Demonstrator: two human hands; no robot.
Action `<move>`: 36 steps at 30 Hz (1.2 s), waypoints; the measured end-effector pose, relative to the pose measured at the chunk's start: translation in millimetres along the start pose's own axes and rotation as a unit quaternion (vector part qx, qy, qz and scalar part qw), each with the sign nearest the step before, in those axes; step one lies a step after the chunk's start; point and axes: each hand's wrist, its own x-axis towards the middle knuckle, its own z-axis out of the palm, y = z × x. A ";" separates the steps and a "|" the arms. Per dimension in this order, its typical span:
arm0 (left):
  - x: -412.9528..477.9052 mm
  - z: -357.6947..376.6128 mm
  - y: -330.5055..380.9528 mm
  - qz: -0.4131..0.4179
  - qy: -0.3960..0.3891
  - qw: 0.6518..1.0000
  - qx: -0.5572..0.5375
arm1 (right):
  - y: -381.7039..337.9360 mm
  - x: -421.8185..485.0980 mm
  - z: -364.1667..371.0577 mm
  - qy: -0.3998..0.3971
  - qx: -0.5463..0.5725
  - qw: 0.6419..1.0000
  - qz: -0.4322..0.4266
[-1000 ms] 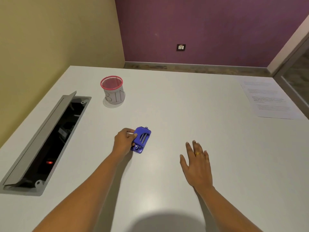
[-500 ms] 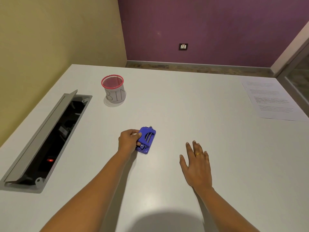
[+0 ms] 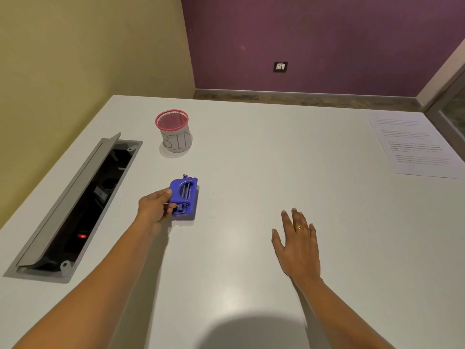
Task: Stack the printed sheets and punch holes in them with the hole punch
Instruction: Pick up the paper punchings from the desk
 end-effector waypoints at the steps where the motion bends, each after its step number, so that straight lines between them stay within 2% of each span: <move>1: 0.6 -2.2 0.1 -0.004 -0.001 1.000 -0.008 | -0.1 -0.2 -0.1 0.001 -0.002 1.000 0.000; 4: -0.1 -6.1 -0.5 -0.012 -0.001 1.000 -0.020 | -0.6 0.0 -0.1 -0.002 -0.001 1.000 0.000; 8: -0.1 -11.9 -1.8 0.004 0.026 1.000 0.016 | -0.6 0.9 0.2 0.000 0.008 1.000 0.000; 16: 5.1 -36.1 -5.8 0.061 0.065 0.985 0.151 | -0.5 0.5 0.7 0.001 -0.004 1.000 -0.003; 21: 11.2 -47.7 -1.1 0.095 0.101 0.964 0.228 | -6.8 5.2 0.9 -0.006 0.008 1.000 0.001; 23: 8.8 -50.1 2.1 0.116 0.115 0.937 0.309 | -15.6 11.8 1.4 -0.014 0.049 0.999 -0.013; 25: 2.4 -48.7 2.8 0.168 0.157 0.877 0.422 | -30.6 20.0 2.9 -0.034 0.112 0.992 -0.038; 27: -6.8 -41.6 -0.1 0.249 0.213 0.821 0.467 | -50.2 29.0 5.8 -0.059 0.172 0.981 -0.064; 28: -11.4 -35.5 -3.4 0.293 0.218 0.806 0.466 | -60.6 33.6 7.4 -0.075 0.188 0.976 -0.078; 29: -16.0 -27.9 -8.4 0.331 0.195 0.802 0.458 | -70.9 37.8 9.0 -0.093 0.197 0.972 -0.092; 31: -23.7 -12.2 -24.9 0.386 0.097 0.807 0.436 | -90.0 46.8 12.0 -0.133 0.204 0.962 -0.124; 33: -25.6 0.5 -43.5 0.421 0.009 0.784 0.456 | -106.4 56.7 14.7 -0.174 0.200 0.952 -0.151; 35: -19.7 7.8 -58.0 0.428 -0.045 0.755 0.495 | -119.1 65.7 15.6 -0.200 0.200 0.945 -0.161; 36: -14.5 9.4 -63.1 0.411 -0.058 0.753 0.510 | -124.0 69.8 16.1 -0.212 0.202 0.942 -0.164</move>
